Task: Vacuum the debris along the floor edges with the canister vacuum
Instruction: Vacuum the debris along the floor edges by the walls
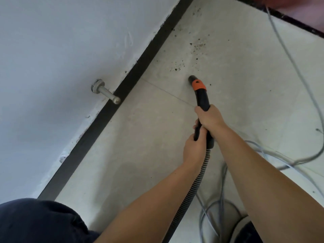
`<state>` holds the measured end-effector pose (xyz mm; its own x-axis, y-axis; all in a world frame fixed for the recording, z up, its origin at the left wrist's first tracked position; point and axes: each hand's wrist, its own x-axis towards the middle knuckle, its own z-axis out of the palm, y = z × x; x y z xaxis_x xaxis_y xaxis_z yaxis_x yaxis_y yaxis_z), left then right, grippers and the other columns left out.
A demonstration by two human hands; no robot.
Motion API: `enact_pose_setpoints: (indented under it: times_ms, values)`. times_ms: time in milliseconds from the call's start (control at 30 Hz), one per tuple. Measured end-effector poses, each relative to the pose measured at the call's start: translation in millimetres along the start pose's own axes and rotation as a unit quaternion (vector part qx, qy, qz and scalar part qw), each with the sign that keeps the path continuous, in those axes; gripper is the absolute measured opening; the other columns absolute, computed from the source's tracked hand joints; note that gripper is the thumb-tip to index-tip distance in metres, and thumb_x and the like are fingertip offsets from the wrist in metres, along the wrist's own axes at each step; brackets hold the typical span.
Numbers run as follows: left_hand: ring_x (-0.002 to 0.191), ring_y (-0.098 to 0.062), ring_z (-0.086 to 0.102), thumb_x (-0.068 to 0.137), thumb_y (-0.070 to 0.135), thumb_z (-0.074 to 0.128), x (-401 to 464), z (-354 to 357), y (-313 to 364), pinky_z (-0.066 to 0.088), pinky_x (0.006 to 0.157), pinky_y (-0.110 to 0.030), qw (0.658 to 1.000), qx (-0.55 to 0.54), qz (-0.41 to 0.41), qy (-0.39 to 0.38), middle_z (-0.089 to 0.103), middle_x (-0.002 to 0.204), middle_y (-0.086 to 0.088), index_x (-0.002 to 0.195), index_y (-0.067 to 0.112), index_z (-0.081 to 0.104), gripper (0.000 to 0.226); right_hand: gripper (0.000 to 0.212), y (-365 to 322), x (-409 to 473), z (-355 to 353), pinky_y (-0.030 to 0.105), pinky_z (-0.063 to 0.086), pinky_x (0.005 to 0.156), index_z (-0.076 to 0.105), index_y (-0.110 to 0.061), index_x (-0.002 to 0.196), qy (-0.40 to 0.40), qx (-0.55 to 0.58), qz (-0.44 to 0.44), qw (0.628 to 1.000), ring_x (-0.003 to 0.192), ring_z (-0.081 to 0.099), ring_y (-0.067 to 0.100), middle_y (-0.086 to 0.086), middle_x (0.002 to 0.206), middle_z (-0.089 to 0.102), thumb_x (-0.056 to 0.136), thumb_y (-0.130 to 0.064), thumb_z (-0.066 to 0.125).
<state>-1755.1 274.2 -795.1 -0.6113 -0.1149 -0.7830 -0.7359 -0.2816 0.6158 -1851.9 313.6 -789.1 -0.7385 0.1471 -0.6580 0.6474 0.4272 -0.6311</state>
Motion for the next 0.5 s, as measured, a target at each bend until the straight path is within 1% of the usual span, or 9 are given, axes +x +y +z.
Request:
enact_pose_setpoints:
  times_ms: [67,100,200,233,300,333,400,500]
  values:
    - [0.088,-0.018,0.069,0.078,0.071,0.047,-3.5,10.2,0.9,0.054,0.089,-0.045,1.000,0.001,-0.002,0.009,0.073,0.093,0.000,0.086,0.030,0.063,0.044,0.027,3.1,4.5,-8.0,0.040,0.057,0.064,0.050,-0.007,0.107,-0.007,0.005,-0.002,1.000,0.059,0.063,0.028,0.010,0.070,0.061,0.089,-0.027,0.055]
    - [0.089,-0.018,0.069,0.078,0.071,0.048,-2.4,12.5,1.9,0.054,0.090,-0.044,1.000,-0.009,-0.002,0.024,0.073,0.094,0.001,0.087,0.031,0.063,0.043,0.026,0.8,7.0,-8.2,0.040,0.057,0.064,0.050,-0.007,0.106,-0.021,0.004,-0.006,1.000,0.058,0.063,0.027,0.010,0.069,0.061,0.089,-0.026,0.055]
    - [0.091,-0.017,0.069,0.088,0.062,0.050,5.1,6.6,11.0,0.054,0.090,-0.041,0.995,-0.049,0.011,0.085,0.073,0.097,0.001,0.098,0.027,0.066,0.040,0.019,-18.4,10.4,8.6,0.032,0.055,0.055,0.050,-0.010,0.098,-0.081,-0.022,-0.036,0.996,0.054,0.063,0.026,0.010,0.068,0.062,0.089,-0.025,0.054]
    - [0.092,-0.018,0.069,0.089,0.061,0.049,9.7,1.3,14.9,0.054,0.089,-0.040,0.993,-0.058,0.018,0.103,0.073,0.098,0.000,0.100,0.024,0.067,0.043,0.018,-25.4,12.7,17.4,0.035,0.057,0.058,0.050,-0.011,0.095,-0.096,-0.027,-0.052,0.994,0.057,0.064,0.027,0.011,0.070,0.063,0.088,-0.026,0.054]
    - [0.088,-0.019,0.069,0.090,0.060,0.048,18.0,-9.2,24.9,0.053,0.084,-0.036,0.990,-0.066,0.025,0.126,0.073,0.097,-0.003,0.107,0.018,0.067,0.049,0.024,-37.3,19.0,31.7,0.045,0.059,0.073,0.051,-0.011,0.098,-0.112,-0.031,-0.072,0.991,0.074,0.069,0.033,0.017,0.086,0.068,0.085,-0.031,0.056]
    - [0.081,-0.019,0.068,0.091,0.059,0.048,20.5,-12.0,30.9,0.052,0.078,-0.034,0.989,-0.069,0.023,0.128,0.073,0.092,-0.004,0.107,0.015,0.067,0.050,0.029,-40.9,23.0,34.8,0.048,0.058,0.078,0.051,-0.010,0.102,-0.116,-0.031,-0.075,0.990,0.082,0.069,0.035,0.020,0.095,0.068,0.084,-0.032,0.056]
    - [0.070,-0.019,0.064,0.091,0.058,0.048,23.4,-8.9,40.4,0.051,0.072,-0.034,0.991,-0.065,0.015,0.120,0.069,0.081,-0.004,0.102,0.012,0.065,0.050,0.034,-43.9,31.3,31.9,0.050,0.057,0.080,0.050,-0.009,0.106,-0.115,-0.017,-0.070,0.991,0.087,0.068,0.037,0.021,0.102,0.067,0.083,-0.033,0.056]
    - [0.068,-0.019,0.063,0.092,0.058,0.048,18.2,16.1,43.9,0.051,0.064,-0.030,0.993,-0.043,-0.005,0.113,0.069,0.083,-0.006,0.101,0.013,0.064,0.049,0.040,-35.2,38.8,6.7,0.050,0.058,0.078,0.050,-0.008,0.109,-0.104,-0.004,-0.052,0.993,0.085,0.068,0.037,0.020,0.101,0.067,0.080,-0.035,0.055]
